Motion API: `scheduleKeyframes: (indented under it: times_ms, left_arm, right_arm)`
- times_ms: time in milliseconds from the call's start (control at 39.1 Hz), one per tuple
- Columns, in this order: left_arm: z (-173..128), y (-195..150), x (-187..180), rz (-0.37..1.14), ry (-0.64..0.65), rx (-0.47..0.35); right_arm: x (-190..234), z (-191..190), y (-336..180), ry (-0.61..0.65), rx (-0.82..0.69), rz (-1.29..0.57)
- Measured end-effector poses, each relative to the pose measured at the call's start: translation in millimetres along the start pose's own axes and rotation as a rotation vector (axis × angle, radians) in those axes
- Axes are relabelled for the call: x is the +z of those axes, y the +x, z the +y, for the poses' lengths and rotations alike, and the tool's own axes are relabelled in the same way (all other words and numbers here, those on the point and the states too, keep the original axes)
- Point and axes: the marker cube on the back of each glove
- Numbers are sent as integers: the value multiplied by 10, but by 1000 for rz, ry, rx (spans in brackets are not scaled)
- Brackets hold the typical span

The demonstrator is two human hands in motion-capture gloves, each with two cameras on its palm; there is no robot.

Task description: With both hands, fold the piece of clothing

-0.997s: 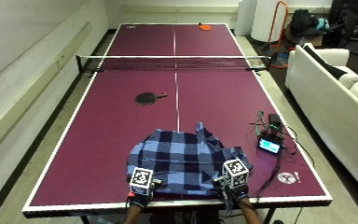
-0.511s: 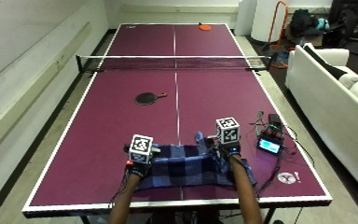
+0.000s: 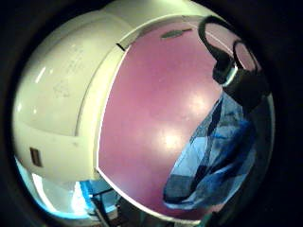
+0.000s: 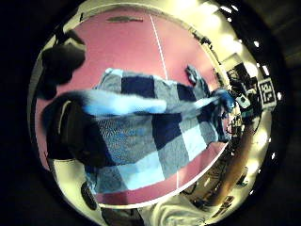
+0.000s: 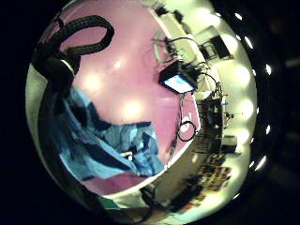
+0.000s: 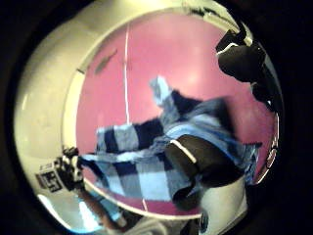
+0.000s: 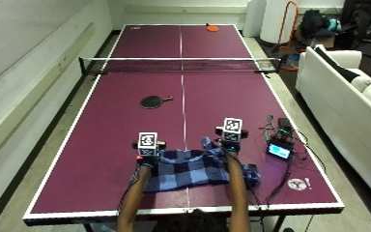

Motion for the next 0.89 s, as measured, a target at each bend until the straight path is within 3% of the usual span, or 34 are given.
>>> scheduleKeyframes:
  times_ms: [77,179,256,358,435,563,665,793,895]
  left_arm:
    - [-60,23,9,-53,53,-1]
    - [222,169,96,-16,-30,58]
    - [486,215,297,-16,-125,111]
    - [1000,228,199,21,-338,159]
    - [1233,222,309,84,-470,171]
    - [1369,37,537,80,-632,104]
    - [1452,33,605,119,-735,77]
    - [1374,137,616,112,-631,112]
    - [1319,226,609,87,-578,131]
  right_arm:
    - [-47,-51,201,57,86,-18]
    - [19,227,471,24,110,-130]
    - [148,637,685,-163,148,-175]
    - [406,1223,981,-460,215,-146]
    - [631,1477,1191,-541,274,-72]
    - [854,1612,1337,-496,348,-47]
    - [862,1579,1372,-355,342,61]
    - [813,1422,1249,-130,283,192]
    - [737,1313,1131,-75,249,172]
